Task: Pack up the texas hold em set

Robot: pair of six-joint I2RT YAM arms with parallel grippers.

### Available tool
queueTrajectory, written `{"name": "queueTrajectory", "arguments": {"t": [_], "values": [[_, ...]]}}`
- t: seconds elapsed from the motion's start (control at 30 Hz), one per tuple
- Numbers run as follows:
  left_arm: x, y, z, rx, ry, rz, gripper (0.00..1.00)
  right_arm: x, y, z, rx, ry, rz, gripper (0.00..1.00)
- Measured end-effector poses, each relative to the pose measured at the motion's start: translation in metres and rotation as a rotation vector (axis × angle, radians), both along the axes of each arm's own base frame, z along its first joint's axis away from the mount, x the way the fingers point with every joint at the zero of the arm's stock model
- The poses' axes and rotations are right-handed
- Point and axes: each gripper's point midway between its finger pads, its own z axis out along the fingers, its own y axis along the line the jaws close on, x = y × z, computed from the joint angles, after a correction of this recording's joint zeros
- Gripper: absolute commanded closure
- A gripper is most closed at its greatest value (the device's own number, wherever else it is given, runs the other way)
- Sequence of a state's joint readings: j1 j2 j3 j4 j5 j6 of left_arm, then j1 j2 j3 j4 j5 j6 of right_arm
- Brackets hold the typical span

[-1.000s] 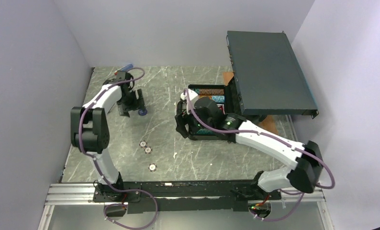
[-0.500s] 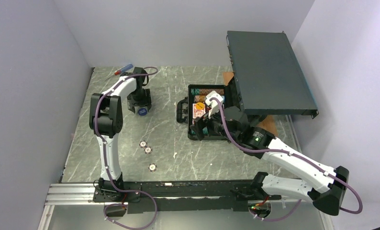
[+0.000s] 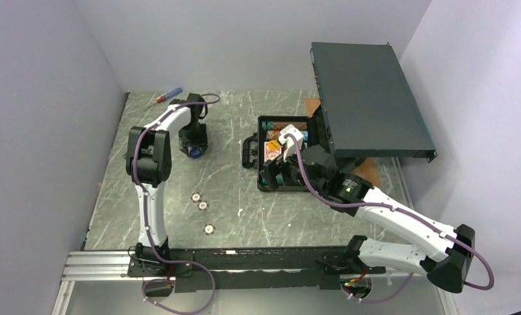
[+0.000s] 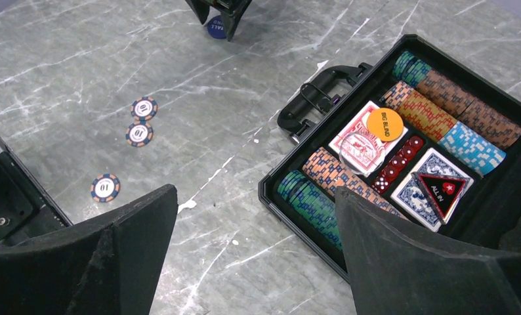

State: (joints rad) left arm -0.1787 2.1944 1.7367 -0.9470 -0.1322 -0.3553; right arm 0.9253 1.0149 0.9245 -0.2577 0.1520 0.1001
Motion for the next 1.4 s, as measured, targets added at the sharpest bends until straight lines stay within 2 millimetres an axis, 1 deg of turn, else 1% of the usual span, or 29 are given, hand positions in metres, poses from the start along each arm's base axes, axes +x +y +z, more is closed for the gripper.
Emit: {"name": "queueTrajectory", "arguments": {"t": [0.3, 0.43, 0.67, 0.97, 1.03, 1.1, 1.2, 1.4], "values": [[0.002, -0.003, -0.001, -0.010, 0.014, -0.014, 0.44, 0.001, 0.000, -0.001, -0.004, 0.000, -0.004, 0.08], [0.007, -0.002, -0.001, -0.030, 0.018, -0.015, 0.45, 0.001, 0.000, -0.001, -0.004, 0.000, -0.004, 0.07], [0.013, 0.000, -0.002, -0.073, 0.021, 0.003, 0.43, 0.001, 0.000, -0.001, -0.004, 0.000, -0.004, 0.07], [0.016, 0.002, -0.002, -0.076, 0.032, 0.009, 0.43, 0.001, 0.000, -0.001, -0.003, 0.000, -0.004, 0.07], [0.016, 0.002, -0.002, -0.077, 0.035, 0.010, 0.46, 0.001, 0.000, -0.001, -0.003, 0.000, -0.004, 0.07], [0.016, 0.002, -0.002, -0.077, 0.036, 0.010, 0.52, 0.001, 0.000, -0.001, -0.003, 0.000, -0.004, 0.07], [0.016, 0.002, -0.002, -0.080, 0.036, 0.010, 0.58, 0.001, -0.001, -0.001, -0.004, -0.001, -0.006, 0.07], [0.015, 0.001, 0.000, -0.083, 0.023, 0.008, 0.58, 0.002, -0.004, 0.003, 0.001, -0.011, -0.023, 0.07]]}}
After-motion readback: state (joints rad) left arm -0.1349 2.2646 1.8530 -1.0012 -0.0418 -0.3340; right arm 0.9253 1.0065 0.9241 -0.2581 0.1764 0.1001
